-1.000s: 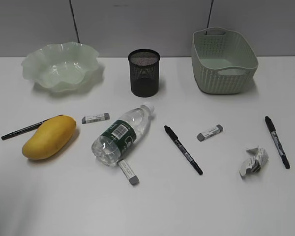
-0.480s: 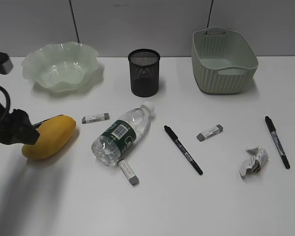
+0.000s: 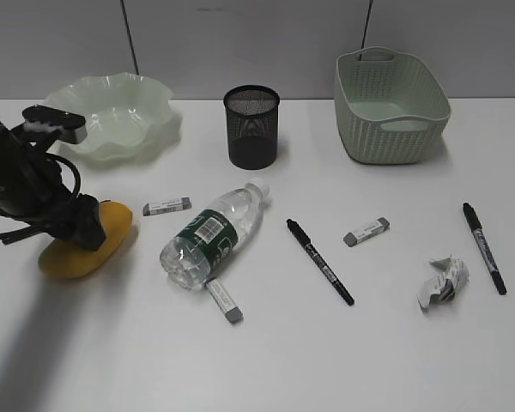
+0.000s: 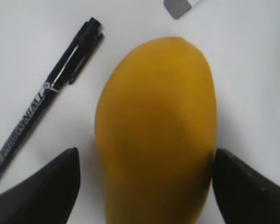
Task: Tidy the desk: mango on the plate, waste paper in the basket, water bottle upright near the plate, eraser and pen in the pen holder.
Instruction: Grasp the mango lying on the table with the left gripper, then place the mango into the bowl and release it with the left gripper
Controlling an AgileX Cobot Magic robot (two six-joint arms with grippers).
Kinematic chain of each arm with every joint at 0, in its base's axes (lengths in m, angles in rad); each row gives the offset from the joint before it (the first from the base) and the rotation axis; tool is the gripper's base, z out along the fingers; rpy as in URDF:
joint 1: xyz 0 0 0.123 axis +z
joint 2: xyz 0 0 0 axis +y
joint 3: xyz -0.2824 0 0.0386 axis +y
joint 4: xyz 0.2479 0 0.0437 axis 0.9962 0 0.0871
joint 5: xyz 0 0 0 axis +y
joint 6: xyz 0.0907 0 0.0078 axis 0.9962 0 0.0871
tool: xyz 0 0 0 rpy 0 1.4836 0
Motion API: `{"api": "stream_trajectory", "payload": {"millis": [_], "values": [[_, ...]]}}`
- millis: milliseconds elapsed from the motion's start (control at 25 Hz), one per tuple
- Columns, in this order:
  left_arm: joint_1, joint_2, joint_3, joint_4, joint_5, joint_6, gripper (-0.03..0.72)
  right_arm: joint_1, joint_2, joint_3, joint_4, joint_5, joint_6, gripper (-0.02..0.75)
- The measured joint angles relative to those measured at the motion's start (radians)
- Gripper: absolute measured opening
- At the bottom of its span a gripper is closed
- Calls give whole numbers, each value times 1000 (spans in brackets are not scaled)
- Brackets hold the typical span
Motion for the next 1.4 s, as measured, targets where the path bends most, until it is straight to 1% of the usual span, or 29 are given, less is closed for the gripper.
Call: {"api": "stream_trajectory", "payload": {"millis": [240,320,440,560,840,1000,1120,1280,1400], "values": [[-19,80,-30,1,12,1,672,0,0,0,0,0,0,382],[-23,87,-31,2,13,1,649,0,0,0,0,0,0,382],[-25,89,-37,1,20,1,580,0,0,0,0,0,0,382],[-27,90,-52,-6,61,1,580,0,0,0,0,0,0,382],[-27,67,-140,-7,220,-11,580,0,0,0,0,0,0,382],[-23,5,-232,7,269,-65,580,0,0,0,0,0,0,382],[-1,-9,-345,16,262,-99,580,0,0,0,0,0,0,382],[40,1,-461,24,172,-133,580,0,0,0,0,0,0,382],[61,51,-536,27,89,-143,580,0,0,0,0,0,0,382]]}}
